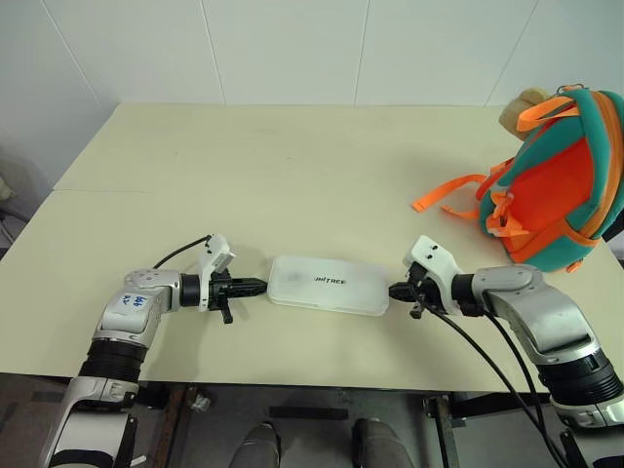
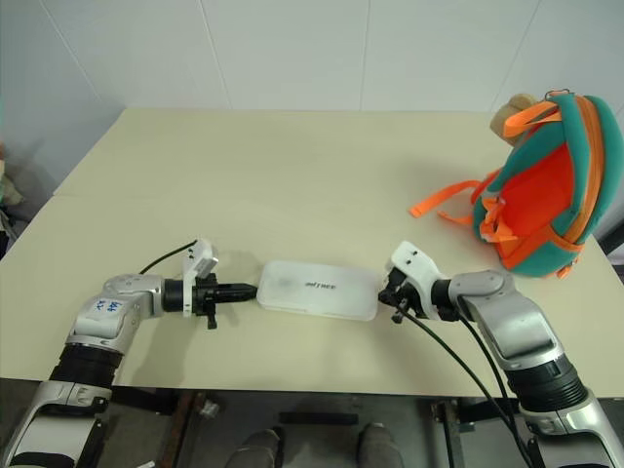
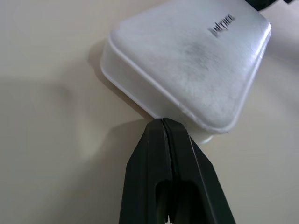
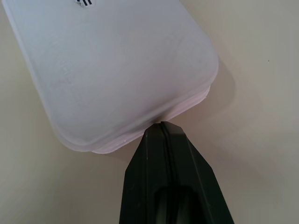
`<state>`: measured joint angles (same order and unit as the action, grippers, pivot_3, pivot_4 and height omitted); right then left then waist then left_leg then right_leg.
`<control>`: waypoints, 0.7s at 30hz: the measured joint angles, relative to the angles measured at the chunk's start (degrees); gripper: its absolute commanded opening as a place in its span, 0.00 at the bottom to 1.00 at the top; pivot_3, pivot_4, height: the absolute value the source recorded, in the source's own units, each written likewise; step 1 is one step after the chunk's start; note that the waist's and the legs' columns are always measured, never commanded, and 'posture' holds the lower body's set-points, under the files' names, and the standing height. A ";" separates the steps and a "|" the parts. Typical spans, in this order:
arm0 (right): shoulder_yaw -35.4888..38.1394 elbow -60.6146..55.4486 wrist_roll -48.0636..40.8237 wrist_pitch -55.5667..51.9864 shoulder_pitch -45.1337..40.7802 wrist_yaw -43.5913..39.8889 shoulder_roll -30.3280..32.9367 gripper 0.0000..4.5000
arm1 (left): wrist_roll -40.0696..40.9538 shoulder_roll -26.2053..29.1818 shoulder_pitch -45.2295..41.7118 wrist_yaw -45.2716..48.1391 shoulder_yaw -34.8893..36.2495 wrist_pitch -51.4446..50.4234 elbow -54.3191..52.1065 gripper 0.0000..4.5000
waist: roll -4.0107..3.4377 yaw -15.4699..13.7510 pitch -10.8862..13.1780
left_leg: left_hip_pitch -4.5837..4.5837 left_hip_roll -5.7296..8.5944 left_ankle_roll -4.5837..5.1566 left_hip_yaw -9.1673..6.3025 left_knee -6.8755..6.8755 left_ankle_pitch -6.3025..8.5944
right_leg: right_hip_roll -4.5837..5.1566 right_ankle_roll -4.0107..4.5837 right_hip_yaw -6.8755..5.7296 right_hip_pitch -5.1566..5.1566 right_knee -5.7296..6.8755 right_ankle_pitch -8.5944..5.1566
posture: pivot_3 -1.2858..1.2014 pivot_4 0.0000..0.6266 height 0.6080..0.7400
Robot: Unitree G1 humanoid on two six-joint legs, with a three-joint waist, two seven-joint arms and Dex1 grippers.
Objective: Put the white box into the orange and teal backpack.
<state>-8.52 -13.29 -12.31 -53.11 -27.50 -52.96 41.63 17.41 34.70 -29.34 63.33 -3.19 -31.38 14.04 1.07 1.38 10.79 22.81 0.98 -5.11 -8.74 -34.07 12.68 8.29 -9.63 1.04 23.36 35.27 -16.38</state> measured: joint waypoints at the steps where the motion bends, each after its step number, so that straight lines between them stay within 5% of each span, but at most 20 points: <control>1: 0.07 -0.19 -0.14 -0.20 0.09 0.11 0.31 0.00 | 0.00 0.16 0.37 0.15 -0.27 -0.33 -0.76 0.00 | 0.00 -0.01 0.00 | 0.00 0.00 0.01 0.00 0.00 0.01 | 0.00 0.00 0.00 0.00 -0.01 0.00 | 0.52 0.24 1.00; 10: 0.25 -2.73 -3.11 -1.40 2.25 0.06 2.02 0.00 | 0.05 0.36 2.00 1.39 -4.50 -3.83 -7.10 0.00 | 0.00 -0.01 0.00 | 0.14 -0.01 0.05 0.01 0.00 0.04 | 0.00 -0.04 -0.03 0.02 -0.21 0.02 | 0.52 0.24 1.00; 21: 0.25 -3.15 -3.64 -0.85 3.68 1.40 3.19 0.00 | 0.71 4.37 3.67 0.41 -1.58 -5.59 -7.02 0.00 | 0.00 0.18 0.00 | 0.12 -0.08 0.09 0.15 -0.01 0.07 | 0.00 0.02 -0.05 0.06 -0.26 0.00 | 0.52 0.24 1.00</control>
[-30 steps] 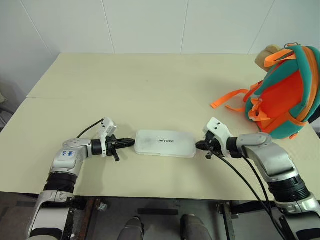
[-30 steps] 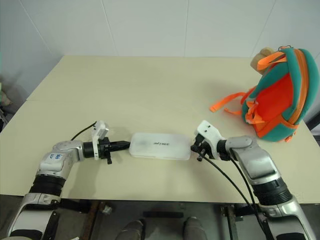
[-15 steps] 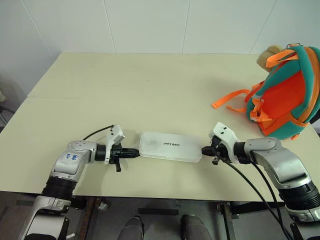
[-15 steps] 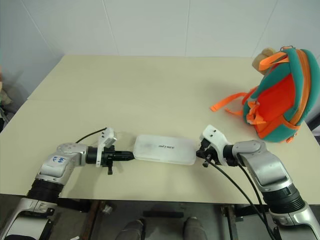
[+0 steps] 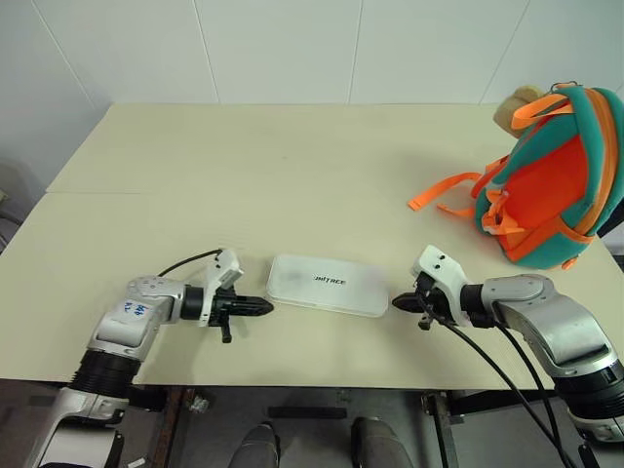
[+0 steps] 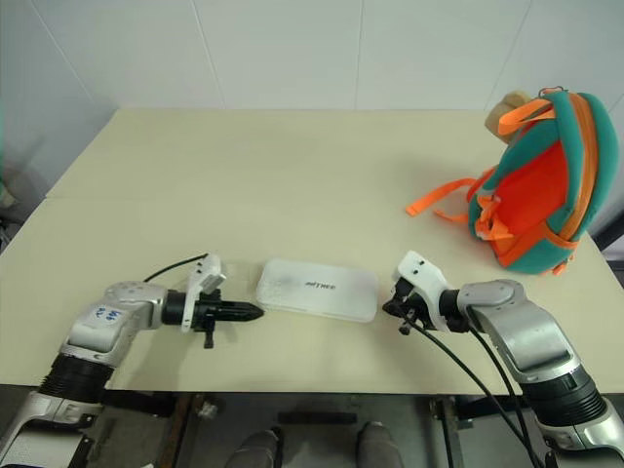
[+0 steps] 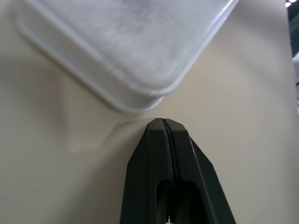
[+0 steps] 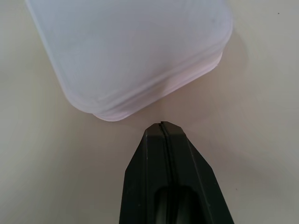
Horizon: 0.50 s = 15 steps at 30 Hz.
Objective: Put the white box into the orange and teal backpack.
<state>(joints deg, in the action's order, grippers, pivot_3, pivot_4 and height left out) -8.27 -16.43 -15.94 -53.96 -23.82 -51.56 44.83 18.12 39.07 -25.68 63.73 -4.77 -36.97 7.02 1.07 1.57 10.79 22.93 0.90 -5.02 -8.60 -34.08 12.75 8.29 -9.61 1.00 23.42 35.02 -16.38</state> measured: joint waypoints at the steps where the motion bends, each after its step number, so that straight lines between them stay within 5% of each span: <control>1: 0.00 0.04 0.05 0.21 0.00 0.09 0.00 0.00 | 0.04 0.21 -0.03 0.00 0.41 0.14 0.69 0.00 | 0.00 -0.03 0.00 | 0.00 0.00 0.00 0.01 -0.01 0.00 | 0.00 0.01 0.00 -0.01 -0.01 0.01 | 0.52 0.24 1.00; 9: -0.47 2.90 0.75 2.42 -1.72 1.56 -0.45 0.00 | -0.74 -0.69 -5.26 -6.45 5.74 4.97 13.23 0.00 | 0.02 -0.04 0.01 | 0.03 -0.08 0.16 0.07 -0.03 -0.28 | -0.05 0.46 -0.03 -0.01 -0.24 0.32 | 0.52 0.24 1.00; 15: -1.42 3.22 0.74 2.72 -2.27 2.07 -1.18 0.00 | 0.00 -6.05 -6.54 -8.54 7.21 5.88 15.33 0.00 | 0.02 -0.18 0.01 | 0.20 -0.04 0.11 0.10 -0.02 -0.27 | -0.05 -0.11 0.03 0.00 -0.49 0.68 | 0.52 0.24 1.00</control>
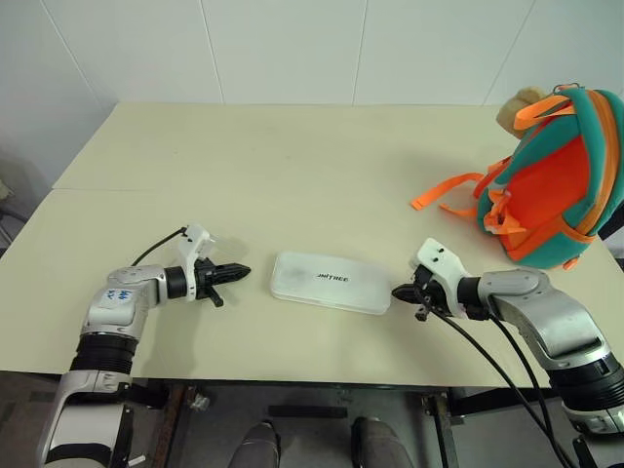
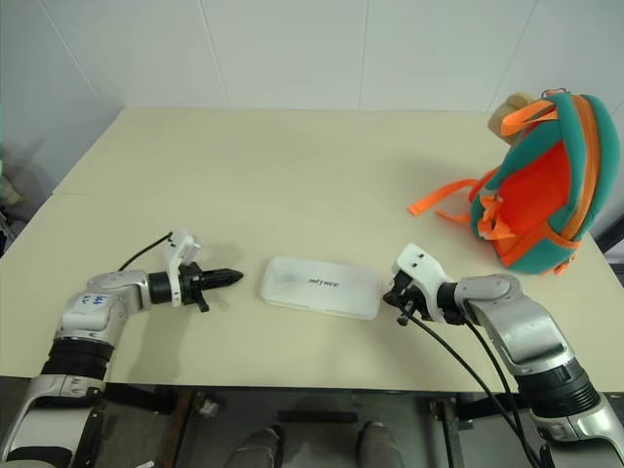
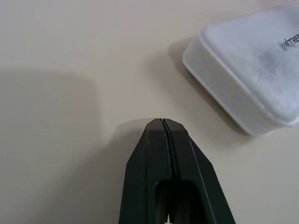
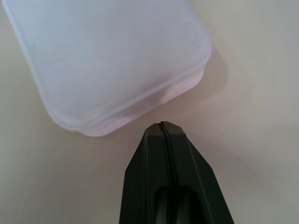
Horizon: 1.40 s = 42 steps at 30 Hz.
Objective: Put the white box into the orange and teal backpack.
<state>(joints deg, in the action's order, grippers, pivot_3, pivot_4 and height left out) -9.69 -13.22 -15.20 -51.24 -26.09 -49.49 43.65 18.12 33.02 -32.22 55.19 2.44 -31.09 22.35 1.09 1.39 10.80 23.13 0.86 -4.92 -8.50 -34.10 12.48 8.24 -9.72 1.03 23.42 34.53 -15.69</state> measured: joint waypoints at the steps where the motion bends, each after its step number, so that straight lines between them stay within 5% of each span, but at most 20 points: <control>1: -0.15 0.00 0.00 0.00 0.00 0.07 -0.02 0.00 | 0.23 -0.74 -0.09 -0.14 0.14 0.01 0.35 0.00 | 0.00 -0.01 0.00 | 0.02 0.00 0.00 0.00 0.01 0.02 | 0.00 -0.01 0.00 0.01 0.00 0.00 | 0.52 0.24 1.00; 23: -0.22 0.14 0.07 -0.05 -0.06 0.48 -0.47 0.00 | 1.94 -5.02 -0.76 0.91 -0.25 -2.81 -1.67 0.00 | 0.00 0.07 0.00 | 0.03 -0.01 0.01 0.01 0.01 0.08 | 0.00 -0.02 0.00 0.02 -0.06 0.00 | 0.52 0.24 1.00; 42: -0.22 0.05 0.03 -0.42 -0.11 0.41 -0.49 0.00 | 1.96 -0.23 2.28 4.28 -3.02 -8.73 -10.18 0.00 | 0.00 0.09 0.00 | 0.03 -0.01 0.01 0.02 0.01 0.08 | 0.00 -0.01 0.01 0.02 -0.06 0.00 | 0.52 0.24 1.00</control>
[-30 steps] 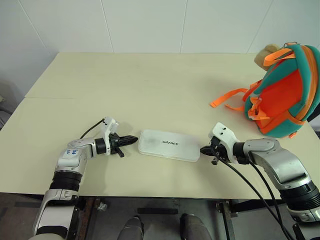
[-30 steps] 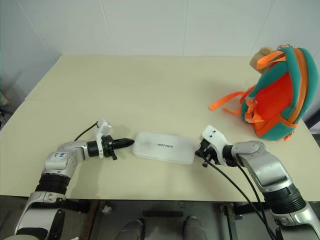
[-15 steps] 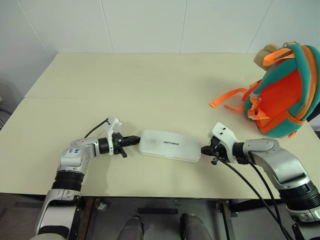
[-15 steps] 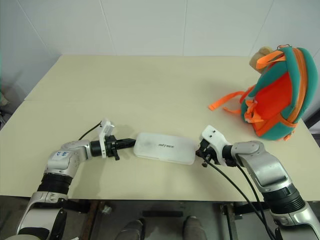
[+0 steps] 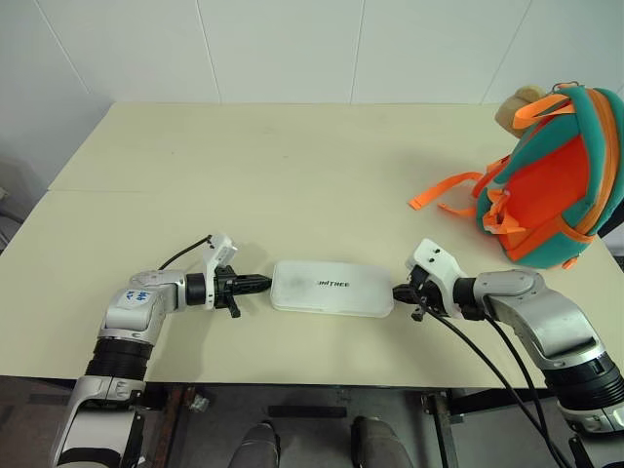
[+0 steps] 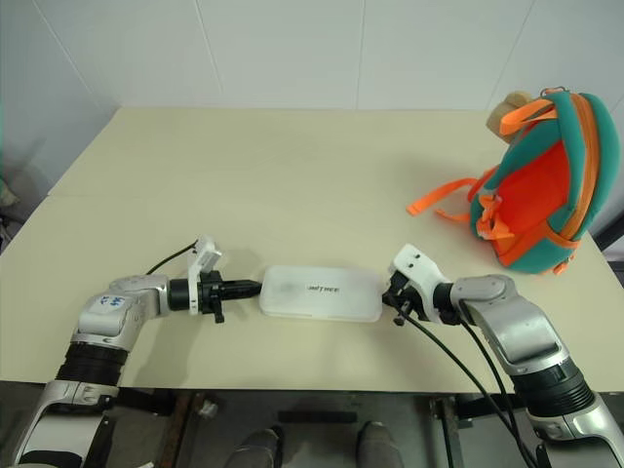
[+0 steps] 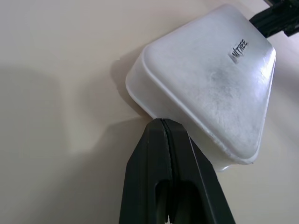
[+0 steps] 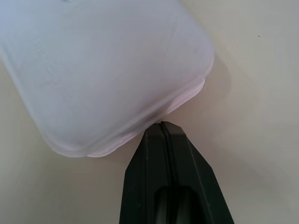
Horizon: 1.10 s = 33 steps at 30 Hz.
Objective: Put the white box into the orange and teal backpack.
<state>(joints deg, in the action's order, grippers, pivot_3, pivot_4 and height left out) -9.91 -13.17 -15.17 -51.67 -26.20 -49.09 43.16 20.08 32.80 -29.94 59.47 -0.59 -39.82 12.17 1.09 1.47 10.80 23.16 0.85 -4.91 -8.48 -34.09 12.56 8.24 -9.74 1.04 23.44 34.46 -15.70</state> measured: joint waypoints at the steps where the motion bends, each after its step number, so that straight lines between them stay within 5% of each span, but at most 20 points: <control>1: 0.00 -0.10 -0.03 -0.14 0.00 -0.18 0.16 0.00 | 0.01 0.23 0.39 0.18 -0.14 -0.30 -0.65 0.00 | 0.00 0.01 0.00 | 0.00 0.00 0.00 0.01 0.00 0.00 | 0.00 0.00 0.01 0.00 0.00 0.00 | 0.52 0.24 1.00; 33: -0.27 -0.84 0.46 0.44 0.60 -2.57 3.08 0.00 | 1.49 3.11 3.78 1.14 -4.16 -7.94 -9.46 0.00 | 0.00 -0.04 0.00 | 0.01 -0.01 0.00 0.03 0.00 0.01 | 0.00 0.03 0.01 0.00 -0.04 -0.01 | 0.52 0.24 1.00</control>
<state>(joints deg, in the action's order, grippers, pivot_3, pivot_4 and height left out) -10.18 -14.01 -14.71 -51.23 -25.60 -51.66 46.24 21.57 35.91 -26.16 60.61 -4.74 -47.76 2.71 1.09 1.43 10.80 23.17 0.84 -4.90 -8.44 -34.10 12.56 8.24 -9.71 1.05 23.44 34.42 -15.71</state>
